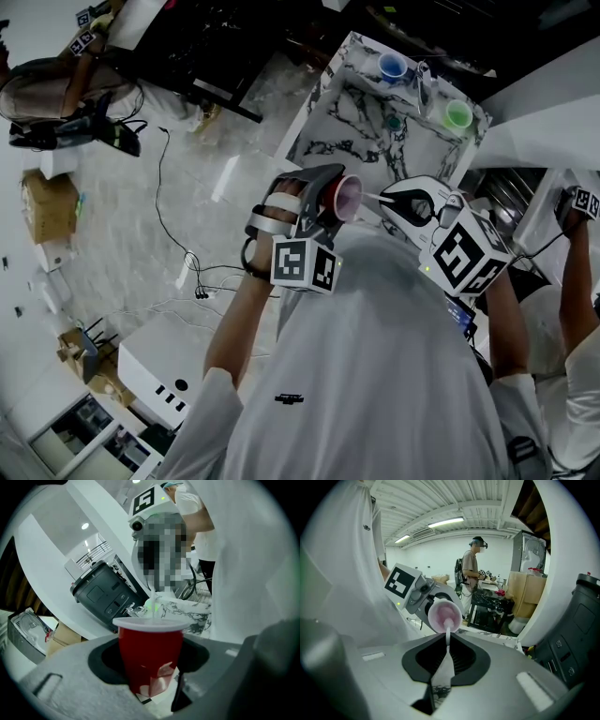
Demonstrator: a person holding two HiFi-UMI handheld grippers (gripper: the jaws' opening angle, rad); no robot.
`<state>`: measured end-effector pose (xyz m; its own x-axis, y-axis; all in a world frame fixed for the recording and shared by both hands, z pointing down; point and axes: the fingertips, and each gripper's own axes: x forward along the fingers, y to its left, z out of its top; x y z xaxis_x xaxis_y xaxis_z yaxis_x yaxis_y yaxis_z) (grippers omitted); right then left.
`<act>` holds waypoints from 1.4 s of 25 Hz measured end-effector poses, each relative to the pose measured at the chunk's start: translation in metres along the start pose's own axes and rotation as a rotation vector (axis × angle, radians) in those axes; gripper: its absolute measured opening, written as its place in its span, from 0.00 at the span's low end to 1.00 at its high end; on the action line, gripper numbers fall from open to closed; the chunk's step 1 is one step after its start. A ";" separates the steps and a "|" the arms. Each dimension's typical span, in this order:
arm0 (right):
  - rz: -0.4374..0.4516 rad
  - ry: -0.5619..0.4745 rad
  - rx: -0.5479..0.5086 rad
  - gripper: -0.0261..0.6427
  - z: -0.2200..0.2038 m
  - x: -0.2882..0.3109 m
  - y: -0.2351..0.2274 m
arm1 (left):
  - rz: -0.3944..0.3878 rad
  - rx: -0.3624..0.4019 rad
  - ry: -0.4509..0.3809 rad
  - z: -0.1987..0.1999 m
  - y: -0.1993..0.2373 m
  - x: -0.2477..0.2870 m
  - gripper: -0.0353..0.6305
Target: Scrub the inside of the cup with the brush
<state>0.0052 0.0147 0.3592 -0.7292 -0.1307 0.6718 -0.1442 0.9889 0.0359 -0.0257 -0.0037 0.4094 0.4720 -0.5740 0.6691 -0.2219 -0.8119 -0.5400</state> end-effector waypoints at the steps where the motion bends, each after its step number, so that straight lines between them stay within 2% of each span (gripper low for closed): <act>1: 0.005 0.003 0.003 0.08 -0.001 0.000 0.002 | 0.000 -0.001 0.001 -0.001 0.000 0.000 0.44; 14: 0.043 -0.026 -0.011 0.08 0.016 0.004 0.030 | -0.005 -0.018 0.012 -0.007 -0.002 0.003 0.44; 29: -0.051 -0.102 -0.034 0.08 0.041 0.008 0.009 | 0.017 -0.027 0.003 -0.001 -0.001 -0.002 0.44; 35: -0.074 -0.062 -0.044 0.08 0.028 0.013 -0.001 | 0.026 -0.027 0.006 -0.002 0.000 -0.003 0.44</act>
<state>-0.0232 0.0104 0.3469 -0.7578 -0.2061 0.6190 -0.1707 0.9784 0.1169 -0.0287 -0.0021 0.4083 0.4610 -0.5952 0.6582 -0.2567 -0.7994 -0.5432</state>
